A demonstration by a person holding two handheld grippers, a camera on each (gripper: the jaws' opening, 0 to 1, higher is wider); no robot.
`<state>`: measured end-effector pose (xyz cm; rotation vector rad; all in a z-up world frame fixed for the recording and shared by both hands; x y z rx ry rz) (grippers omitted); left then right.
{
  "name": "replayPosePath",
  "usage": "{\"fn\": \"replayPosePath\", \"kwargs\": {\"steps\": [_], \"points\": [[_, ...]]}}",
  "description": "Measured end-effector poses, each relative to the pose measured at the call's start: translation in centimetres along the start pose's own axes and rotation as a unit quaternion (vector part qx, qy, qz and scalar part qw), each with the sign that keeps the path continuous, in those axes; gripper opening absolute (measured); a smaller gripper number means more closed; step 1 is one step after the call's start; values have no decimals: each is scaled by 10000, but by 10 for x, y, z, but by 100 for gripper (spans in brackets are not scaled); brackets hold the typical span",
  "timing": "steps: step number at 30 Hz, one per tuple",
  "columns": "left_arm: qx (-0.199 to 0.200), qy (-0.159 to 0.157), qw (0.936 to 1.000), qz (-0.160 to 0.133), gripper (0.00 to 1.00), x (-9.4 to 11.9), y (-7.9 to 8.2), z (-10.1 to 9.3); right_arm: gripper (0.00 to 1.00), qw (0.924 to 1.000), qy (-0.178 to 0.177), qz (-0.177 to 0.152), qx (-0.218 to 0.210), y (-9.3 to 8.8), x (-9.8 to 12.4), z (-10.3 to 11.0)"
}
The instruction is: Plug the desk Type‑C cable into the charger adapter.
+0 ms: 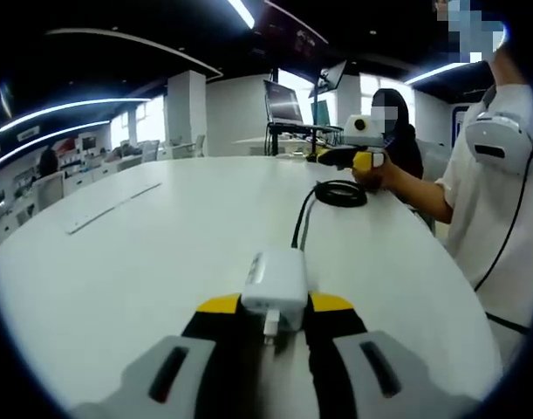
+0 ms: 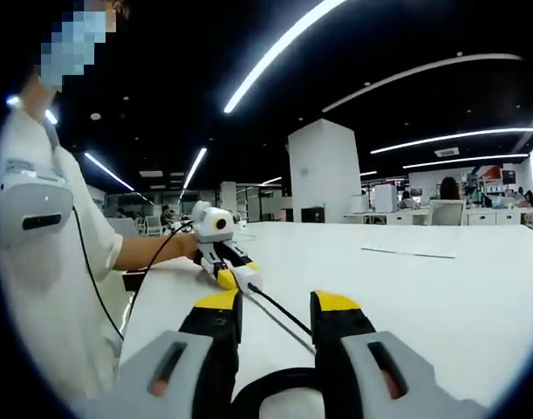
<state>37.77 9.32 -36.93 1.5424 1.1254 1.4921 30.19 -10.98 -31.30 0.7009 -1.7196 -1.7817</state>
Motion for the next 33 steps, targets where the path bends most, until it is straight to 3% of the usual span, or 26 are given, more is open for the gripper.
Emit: {"fn": "replayPosePath", "kwargs": {"steps": [33], "points": [[60,84,9999,-14,26,-15,13,42,31,9999,55,0,144,-2,1,4]]}}
Point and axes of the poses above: the point that each gripper's makers call its tool centre point, and the gripper's own axes: x roughly backward along the fingers, z roughly to its left, y roughly out of its top, the point moved 2 cm from there along x, roughly backward along the fingers, and after that the axes turned 11 degrees about -y, right-handed, at the moved point
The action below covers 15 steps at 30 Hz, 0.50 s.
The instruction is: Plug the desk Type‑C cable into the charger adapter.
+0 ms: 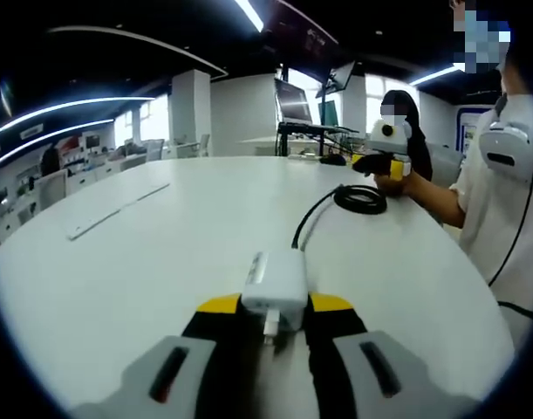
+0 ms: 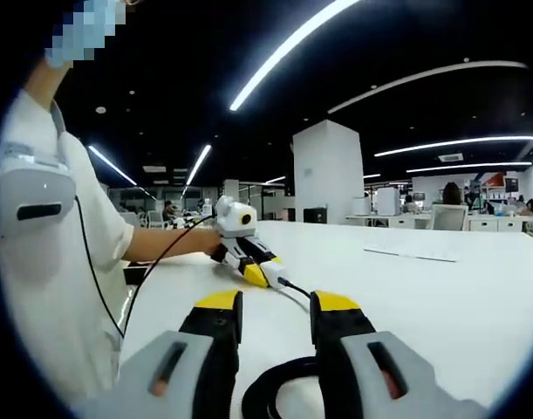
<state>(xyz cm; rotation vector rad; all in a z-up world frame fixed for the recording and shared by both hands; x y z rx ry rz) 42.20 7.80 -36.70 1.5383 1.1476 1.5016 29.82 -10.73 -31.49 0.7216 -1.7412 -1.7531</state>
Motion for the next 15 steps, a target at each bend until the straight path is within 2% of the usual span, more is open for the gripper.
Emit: {"fn": "replayPosePath", "kwargs": {"steps": [15], "points": [[24,109,9999,-37,26,-4,1,14,31,10000,4,19,-2,-3,2,0]]}}
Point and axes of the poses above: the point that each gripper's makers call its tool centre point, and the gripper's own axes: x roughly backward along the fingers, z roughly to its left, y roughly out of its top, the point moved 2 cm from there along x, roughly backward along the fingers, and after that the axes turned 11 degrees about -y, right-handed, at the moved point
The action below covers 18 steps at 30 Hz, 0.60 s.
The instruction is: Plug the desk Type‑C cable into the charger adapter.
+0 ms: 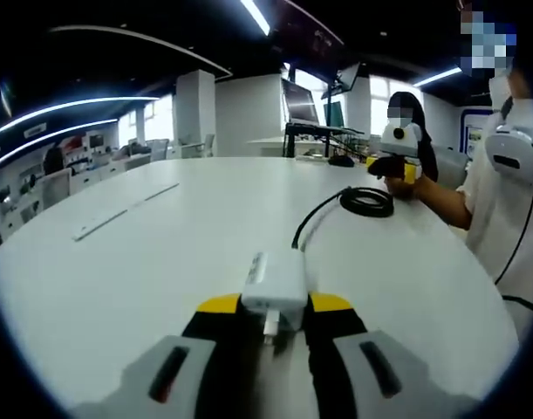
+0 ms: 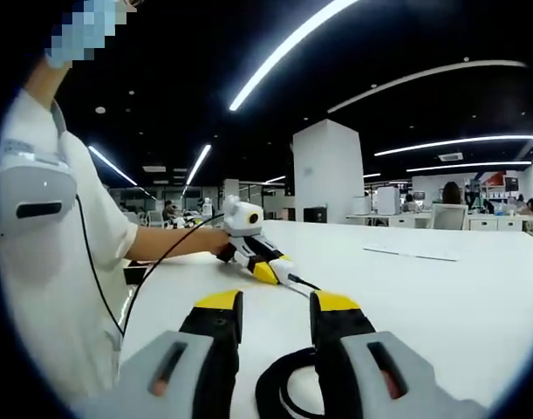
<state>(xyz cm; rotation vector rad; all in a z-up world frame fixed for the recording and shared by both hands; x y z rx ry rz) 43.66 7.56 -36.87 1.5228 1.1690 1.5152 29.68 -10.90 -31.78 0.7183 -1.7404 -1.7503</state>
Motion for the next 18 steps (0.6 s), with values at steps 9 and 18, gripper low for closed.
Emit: {"fn": "replayPosePath", "kwargs": {"steps": [9,18], "points": [[19,63,10000,3,26,-5,3,10,31,10000,19,37,33,-2,0,1],[67,168,9998,27,26,-4,3,18,31,10000,9,-17,12,0,2,0]]}}
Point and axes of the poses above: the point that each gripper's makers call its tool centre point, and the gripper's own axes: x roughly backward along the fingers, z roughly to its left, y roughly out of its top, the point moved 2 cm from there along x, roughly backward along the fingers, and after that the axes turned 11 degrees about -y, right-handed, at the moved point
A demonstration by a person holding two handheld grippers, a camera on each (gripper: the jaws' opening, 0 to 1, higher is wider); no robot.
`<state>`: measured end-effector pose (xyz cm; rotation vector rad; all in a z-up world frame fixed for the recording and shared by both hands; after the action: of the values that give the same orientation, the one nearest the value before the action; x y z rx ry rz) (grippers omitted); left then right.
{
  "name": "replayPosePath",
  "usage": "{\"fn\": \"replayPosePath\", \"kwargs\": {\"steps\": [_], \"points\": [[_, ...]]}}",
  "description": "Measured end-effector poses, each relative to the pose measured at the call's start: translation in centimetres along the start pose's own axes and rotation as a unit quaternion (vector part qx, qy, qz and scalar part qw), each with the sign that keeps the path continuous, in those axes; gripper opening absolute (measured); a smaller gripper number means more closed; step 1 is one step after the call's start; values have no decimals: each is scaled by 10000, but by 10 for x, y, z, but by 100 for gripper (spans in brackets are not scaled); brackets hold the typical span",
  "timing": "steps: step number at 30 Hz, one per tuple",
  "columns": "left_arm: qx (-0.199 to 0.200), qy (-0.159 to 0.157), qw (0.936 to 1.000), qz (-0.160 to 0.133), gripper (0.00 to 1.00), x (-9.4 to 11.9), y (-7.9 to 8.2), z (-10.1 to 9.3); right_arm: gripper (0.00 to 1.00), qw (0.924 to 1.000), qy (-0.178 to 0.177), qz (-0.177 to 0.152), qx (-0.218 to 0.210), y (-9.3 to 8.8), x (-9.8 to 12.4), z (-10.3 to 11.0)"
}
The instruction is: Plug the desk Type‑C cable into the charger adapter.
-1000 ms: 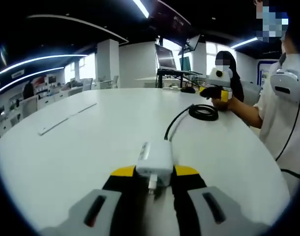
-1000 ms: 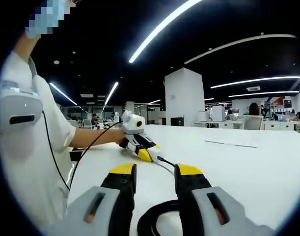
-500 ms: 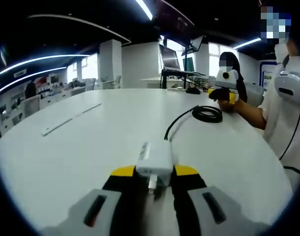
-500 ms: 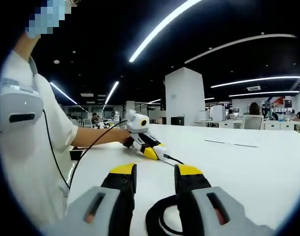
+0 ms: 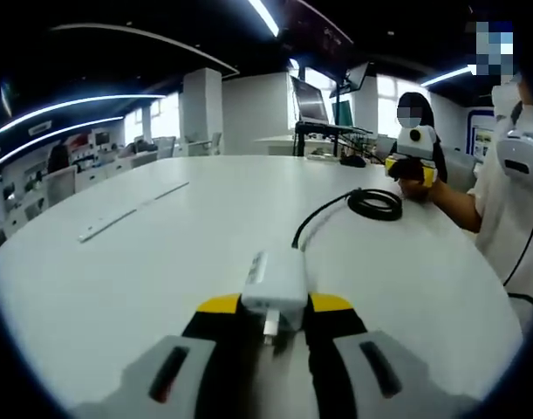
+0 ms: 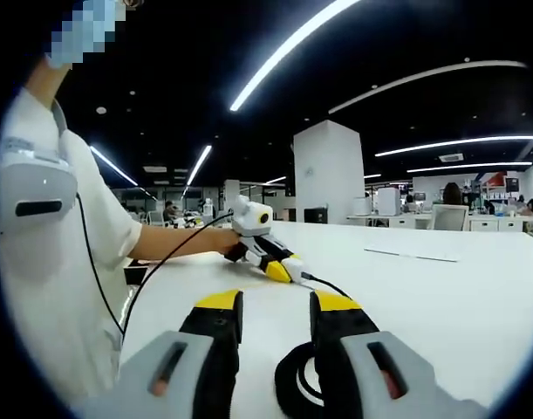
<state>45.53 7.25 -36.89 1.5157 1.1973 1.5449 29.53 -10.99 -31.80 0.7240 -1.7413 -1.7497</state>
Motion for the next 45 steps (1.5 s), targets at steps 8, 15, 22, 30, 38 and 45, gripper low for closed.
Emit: {"fn": "replayPosePath", "kwargs": {"steps": [8,15,22,30,38,45], "points": [[34,92,9999,44,26,-2,2,9,31,10000,3,-3,15,0,0,1],[82,183,9998,70,26,-5,5,21,31,10000,-9,-20,6,1,1,0],[105,261,9996,98,26,-9,8,30,31,10000,-13,-23,12,1,2,0],[123,350,9992,137,26,-9,9,42,31,10000,-3,-44,-4,1,3,-1],[129,428,9989,141,26,-10,11,53,31,9999,0,-97,-54,3,4,-2],[126,504,9985,193,26,-10,12,63,31,9999,-34,-130,-46,4,4,-3]]}}
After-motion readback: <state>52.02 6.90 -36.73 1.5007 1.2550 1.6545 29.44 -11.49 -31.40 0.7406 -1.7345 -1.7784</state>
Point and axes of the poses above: the point that each gripper's makers call its tool centre point, and the gripper's own axes: x roughly backward along the fingers, z roughly to its left, y roughly out of its top, the point moved 2 cm from there along x, roughly backward along the fingers, and after that the axes turned 11 degrees about -y, right-handed, at the moved point
